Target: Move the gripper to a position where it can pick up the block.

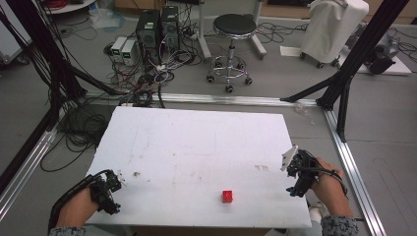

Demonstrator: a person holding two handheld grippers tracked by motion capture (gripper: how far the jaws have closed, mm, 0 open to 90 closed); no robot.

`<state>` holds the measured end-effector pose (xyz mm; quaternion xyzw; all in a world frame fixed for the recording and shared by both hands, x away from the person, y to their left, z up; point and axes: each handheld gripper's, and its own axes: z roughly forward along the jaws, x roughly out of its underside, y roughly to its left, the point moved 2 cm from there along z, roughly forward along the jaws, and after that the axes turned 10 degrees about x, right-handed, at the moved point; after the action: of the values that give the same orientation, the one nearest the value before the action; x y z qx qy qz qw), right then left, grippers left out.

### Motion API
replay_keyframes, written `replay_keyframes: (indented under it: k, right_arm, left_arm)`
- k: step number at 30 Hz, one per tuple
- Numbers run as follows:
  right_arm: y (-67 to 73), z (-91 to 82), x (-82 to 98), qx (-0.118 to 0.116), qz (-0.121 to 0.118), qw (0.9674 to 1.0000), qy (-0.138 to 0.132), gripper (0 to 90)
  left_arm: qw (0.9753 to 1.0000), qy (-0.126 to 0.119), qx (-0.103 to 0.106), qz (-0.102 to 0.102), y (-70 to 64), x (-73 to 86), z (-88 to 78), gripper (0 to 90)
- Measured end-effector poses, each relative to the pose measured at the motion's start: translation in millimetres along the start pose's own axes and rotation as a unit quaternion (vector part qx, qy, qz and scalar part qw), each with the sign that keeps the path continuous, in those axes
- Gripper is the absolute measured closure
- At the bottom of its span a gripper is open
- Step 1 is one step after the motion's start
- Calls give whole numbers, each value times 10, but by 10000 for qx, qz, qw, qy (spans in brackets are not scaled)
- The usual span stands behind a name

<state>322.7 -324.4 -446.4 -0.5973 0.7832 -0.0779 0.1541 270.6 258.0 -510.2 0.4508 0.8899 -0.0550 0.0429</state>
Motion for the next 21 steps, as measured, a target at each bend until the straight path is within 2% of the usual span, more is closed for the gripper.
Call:
replay_keyframes:
  k: [2, 3, 5, 8, 9, 10, 18, 21]
  right_arm:
    - [-5, -33, -146, 9, -233, 9997, -48, 40]
    - [-5, -33, -146, 9, -233, 9997, -48, 40]
    - [-12, -38, -274, 0, -440, 9990, -36, 40]
    - [-8, -45, -397, -13, -597, 9982, -60, 40]
    - [-8, -45, -397, -13, -597, 9982, -60, 40]
    - [3, -57, -478, -29, -677, 9977, -54, 40]
    - [53, -85, -763, -10, -986, 9950, -135, 40]
    - [76, -81, -815, -7, -1023, 9947, -113, 40]
  left_arm:
    - [10000, 1, 7, 10, 0, -4, -5, 226]
    - [10000, -6, -7, 18, 2, -5, -6, 226]
    - [10000, -2, 12, 14, 7, -4, -11, 226]
    - [10000, -12, -3, 0, 8, 1, -17, 226]
    - [10000, -6, 5, 4, 10, 1, -20, 226]
    - [10000, -12, -9, 6, 10, 1, -21, 226]
    - [10000, -45, 5, -5, 1, -5, -28, 226]
    - [10000, -28, 0, 8, 3, -3, -33, 226]
